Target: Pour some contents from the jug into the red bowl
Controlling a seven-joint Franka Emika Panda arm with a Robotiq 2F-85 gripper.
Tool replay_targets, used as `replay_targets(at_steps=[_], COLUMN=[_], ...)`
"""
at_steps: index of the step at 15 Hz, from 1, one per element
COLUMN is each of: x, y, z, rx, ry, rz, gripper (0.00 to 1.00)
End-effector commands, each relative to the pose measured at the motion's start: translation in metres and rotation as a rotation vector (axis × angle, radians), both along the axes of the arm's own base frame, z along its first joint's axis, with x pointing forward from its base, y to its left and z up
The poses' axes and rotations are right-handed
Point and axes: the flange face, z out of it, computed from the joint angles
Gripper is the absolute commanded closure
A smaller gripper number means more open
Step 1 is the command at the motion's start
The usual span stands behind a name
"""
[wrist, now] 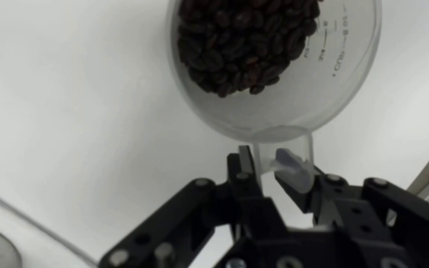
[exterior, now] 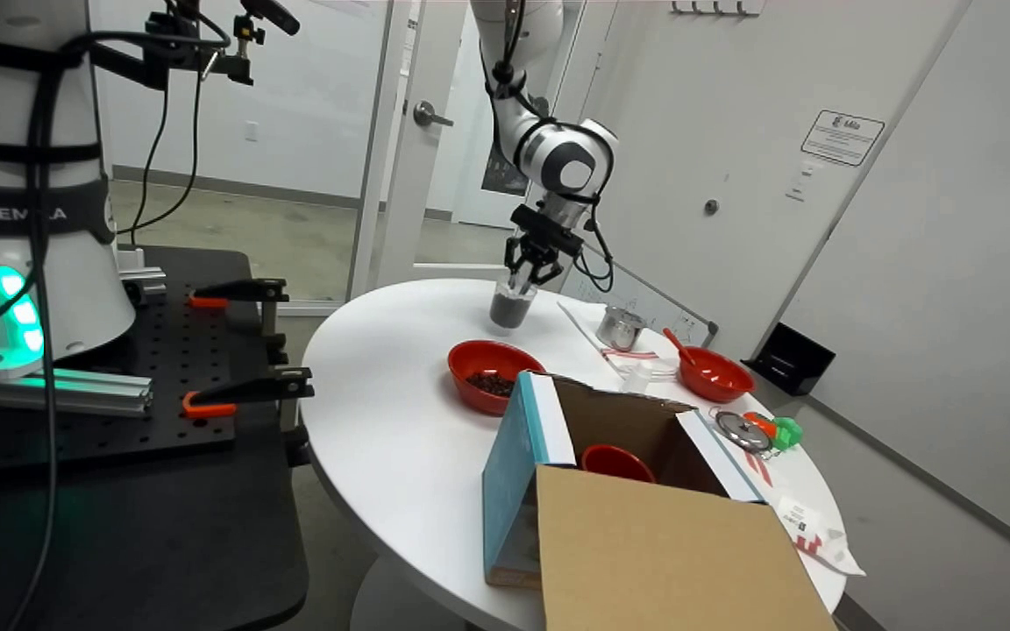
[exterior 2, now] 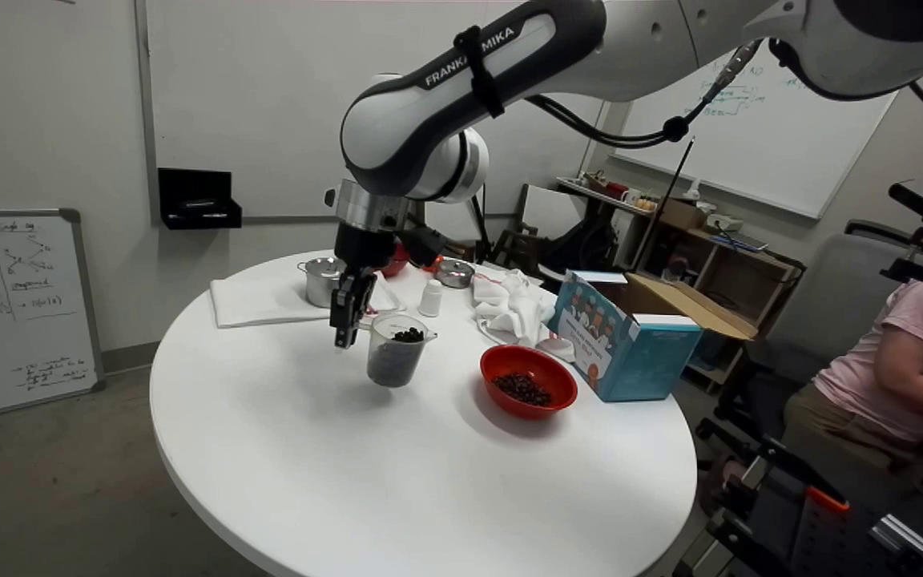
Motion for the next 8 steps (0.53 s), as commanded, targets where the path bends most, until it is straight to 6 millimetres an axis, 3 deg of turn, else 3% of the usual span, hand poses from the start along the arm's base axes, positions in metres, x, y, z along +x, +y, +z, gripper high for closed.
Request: replay_targets(at_steps=[1,8], x=[0.014,0.017], y=[-0.007,-0.026], z=[-0.015,-0.037], rx=[-0.048,-0.086], ry=[-0.031,-0.007], rz=[-0.050,-0.076], gripper=[0.94,0.94])
